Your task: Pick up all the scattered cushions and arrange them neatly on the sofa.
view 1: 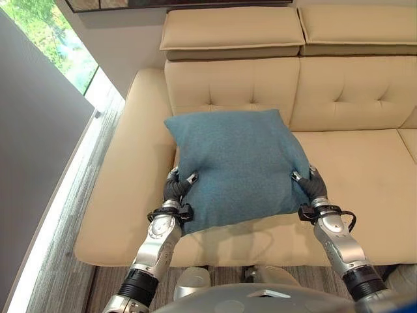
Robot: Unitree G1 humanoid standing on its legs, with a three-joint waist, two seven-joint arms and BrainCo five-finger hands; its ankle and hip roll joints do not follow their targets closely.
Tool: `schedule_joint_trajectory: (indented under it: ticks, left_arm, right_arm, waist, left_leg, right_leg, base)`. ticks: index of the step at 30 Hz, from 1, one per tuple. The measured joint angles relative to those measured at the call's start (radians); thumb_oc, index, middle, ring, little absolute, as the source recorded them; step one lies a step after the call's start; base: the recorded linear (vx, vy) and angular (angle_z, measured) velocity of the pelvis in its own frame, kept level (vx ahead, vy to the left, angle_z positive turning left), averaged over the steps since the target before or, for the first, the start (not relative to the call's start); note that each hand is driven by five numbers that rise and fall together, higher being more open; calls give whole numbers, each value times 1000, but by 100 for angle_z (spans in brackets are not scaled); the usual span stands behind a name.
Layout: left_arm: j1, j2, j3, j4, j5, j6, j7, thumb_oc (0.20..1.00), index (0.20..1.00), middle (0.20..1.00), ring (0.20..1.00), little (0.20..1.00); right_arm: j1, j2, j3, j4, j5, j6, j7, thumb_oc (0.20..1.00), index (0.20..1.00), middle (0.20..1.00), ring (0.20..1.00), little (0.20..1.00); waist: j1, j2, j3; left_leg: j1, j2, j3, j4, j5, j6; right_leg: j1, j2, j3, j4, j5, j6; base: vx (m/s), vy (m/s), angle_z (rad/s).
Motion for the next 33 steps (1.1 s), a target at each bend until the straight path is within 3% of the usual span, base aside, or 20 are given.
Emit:
schedule_joint_trajectory:
  ticks: [2, 5, 6, 10, 12, 15, 18, 21, 24, 28, 33]
  left_arm:
    - [-47, 0, -8, 0, 2, -5, 8, 200, 200, 200, 200, 200]
    - [-106, -1, -4, -3, 24, -11, 41, 200, 200, 200, 200, 200]
    - [-128, -1, -5, -3, 35, -11, 47, 200, 200, 200, 200, 200]
    - [-185, 24, 1, -1, 42, -29, 105, 200, 200, 200, 200, 200]
    - [-199, 31, 15, -1, 43, -33, 117, 200, 200, 200, 200, 200]
    - [-412, 54, 29, 103, 70, -54, 179, 200, 200, 200, 200, 200]
    - [-517, 70, 30, 144, 75, -63, 201, 200, 200, 200, 200, 200]
    - [-752, 141, 19, 196, 149, -79, 266, 200, 200, 200, 200, 200]
    - [-810, 155, 40, 180, 218, -123, 333, 200, 200, 200, 200, 200]
    - [-844, 158, 51, 163, 266, -134, 383, 200, 200, 200, 200, 200]
    - [-1162, 228, -78, 491, 270, -136, 395, 200, 200, 200, 200, 200]
  right_arm:
    - [-13, -6, -19, -28, -49, 0, -38, 200, 200, 200, 200, 200]
    - [-37, -6, -28, -77, -118, -1, -88, 200, 200, 200, 200, 200]
    - [-54, -7, -30, -80, -133, -1, -110, 200, 200, 200, 200, 200]
    - [-185, -8, 5, -57, -206, -1, -172, 200, 200, 200, 200, 200]
    - [-241, -7, 21, -30, -222, -1, -184, 200, 200, 200, 200, 200]
    - [-513, -38, 63, 115, -279, 0, -258, 200, 200, 200, 200, 200]
    - [-611, -56, 69, 142, -285, 0, -289, 200, 200, 200, 200, 200]
    - [-796, -131, 88, 176, -387, 1, -371, 200, 200, 200, 200, 200]
    - [-868, -140, 82, 116, -501, 1, -456, 200, 200, 200, 200, 200]
    - [-891, -161, 91, 83, -596, -1, -526, 200, 200, 200, 200, 200]
    - [-1172, -170, 213, 419, -591, 13, -569, 200, 200, 200, 200, 200]
  waist:
    - [-22, 13, 29]
    - [-53, 52, 64]
    - [-52, 48, 72]
    - [-45, 39, 104]
    - [-36, 36, 107]
    - [-17, 36, 106]
    - [-17, 37, 106]
    - [-17, 37, 103]
    - [-16, 37, 103]
    - [-18, 37, 103]
    - [-17, 37, 103]
  left_leg:
    - [-50, -18, 99, -45, -2, 15]
    - [-105, -29, 117, -102, 6, 24]
    - [-147, -38, 122, -101, 43, 49]
    - [-235, -74, 142, -97, 68, 83]
    - [-246, -83, 146, -97, 79, 92]
    - [-343, -90, 141, -96, 91, 94]
    - [-365, -90, 137, -96, 93, 95]
    - [-439, -92, 125, -95, 97, 99]
    - [-473, -92, 127, -94, 99, 100]
    - [-493, -93, 120, -92, 98, 99]
    - [-574, -93, 112, -78, 103, 93]
  right_leg:
    - [-65, -7, -2, 0, 27, -13]
    - [-181, 3, 18, 2, 75, -9]
    - [-224, -2, 29, 2, 93, 5]
    - [-320, -33, 77, 3, 131, 45]
    - [-333, -39, 80, 2, 143, 33]
    - [-423, -49, 74, 2, 163, 21]
    - [-444, -49, 71, 2, 164, 19]
    - [-515, -51, 77, 2, 170, 11]
    - [-556, -49, 86, 2, 173, 8]
    - [-576, -51, 112, 2, 175, 5]
    - [-649, -54, 111, 2, 192, -4]
  base:
    - [-126, 83, 8]
    - [-123, 108, -31]
    - [-136, 108, -25]
    - [-130, 73, -13]
    - [-91, 58, -2]
    - [0, 14, 13]
    - [5, -3, 3]
    - [25, 5, 6]
    - [37, 1, -9]
    - [27, 5, -5]
    - [11, -11, 3]
